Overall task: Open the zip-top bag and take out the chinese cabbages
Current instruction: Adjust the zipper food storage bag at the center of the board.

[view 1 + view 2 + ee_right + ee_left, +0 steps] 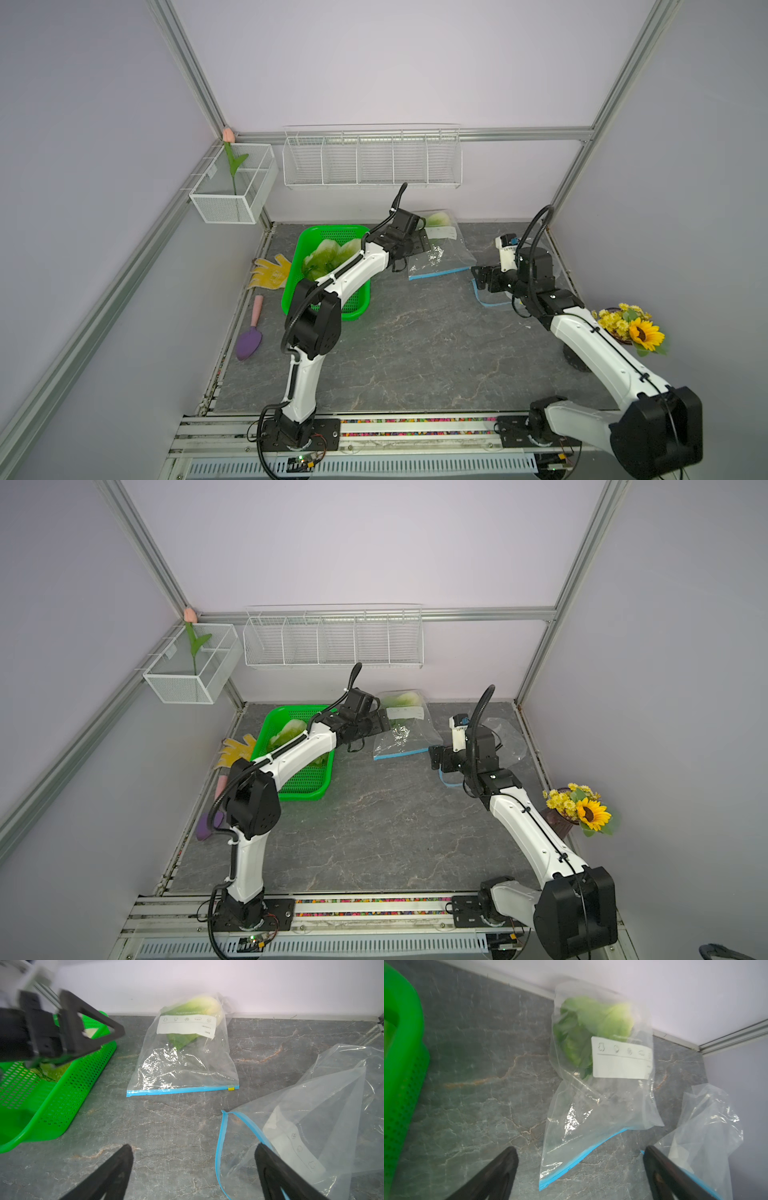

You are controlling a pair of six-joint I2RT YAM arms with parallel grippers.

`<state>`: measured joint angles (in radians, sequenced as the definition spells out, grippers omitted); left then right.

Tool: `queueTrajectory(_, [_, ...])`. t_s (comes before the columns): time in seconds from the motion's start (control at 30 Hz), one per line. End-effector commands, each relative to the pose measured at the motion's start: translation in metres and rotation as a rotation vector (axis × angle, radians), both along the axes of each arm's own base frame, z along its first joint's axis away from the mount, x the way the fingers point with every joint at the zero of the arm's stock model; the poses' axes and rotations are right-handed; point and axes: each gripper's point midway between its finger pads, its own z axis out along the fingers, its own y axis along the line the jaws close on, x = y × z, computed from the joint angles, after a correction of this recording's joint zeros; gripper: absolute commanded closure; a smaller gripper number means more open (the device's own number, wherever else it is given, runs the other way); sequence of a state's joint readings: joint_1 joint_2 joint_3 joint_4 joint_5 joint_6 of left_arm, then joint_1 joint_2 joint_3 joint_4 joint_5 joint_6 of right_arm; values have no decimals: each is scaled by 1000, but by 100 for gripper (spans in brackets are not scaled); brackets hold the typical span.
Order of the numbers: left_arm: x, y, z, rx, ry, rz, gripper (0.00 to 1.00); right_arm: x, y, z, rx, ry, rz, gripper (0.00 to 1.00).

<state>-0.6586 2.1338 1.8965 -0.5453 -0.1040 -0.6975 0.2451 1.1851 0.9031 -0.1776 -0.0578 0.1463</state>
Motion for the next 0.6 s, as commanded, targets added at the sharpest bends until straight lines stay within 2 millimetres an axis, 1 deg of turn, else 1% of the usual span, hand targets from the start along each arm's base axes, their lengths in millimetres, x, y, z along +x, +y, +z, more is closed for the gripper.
queueTrajectory(0.0, [-16, 4, -38, 11, 175, 53, 7, -2, 0, 10, 39, -34, 2, 5])
queueTrajectory(0.03, [-17, 2, -46, 6, 192, 55, 8, -3, -1, 11, 41, -37, 2, 5])
queueTrajectory(0.07, [-17, 1, -52, 4, 206, 56, 8, -6, -2, 0, 37, -14, -1, 5])
queueTrajectory(0.2, [-18, -7, -72, 3, 250, 37, 11, -8, -3, -3, 40, -6, 4, 4])
queueTrajectory(0.3, [-18, -11, -83, 1, 270, 25, 19, -8, -3, -5, 45, -2, 4, 4])
queueTrajectory(0.33, [-17, -12, -85, 2, 271, 25, 23, -8, -2, -5, 46, -2, 5, 4])
queueTrajectory(0.43, [-14, -14, -91, 7, 271, 20, 37, -9, -2, -6, 49, 2, 7, 4])
queueTrajectory(0.5, [-14, -14, -92, 14, 280, 16, 56, -9, -2, -5, 50, 2, 6, 4])
queueTrajectory(0.57, [-17, -13, -85, 15, 284, 9, 74, -10, -3, -4, 49, 2, 2, 4])
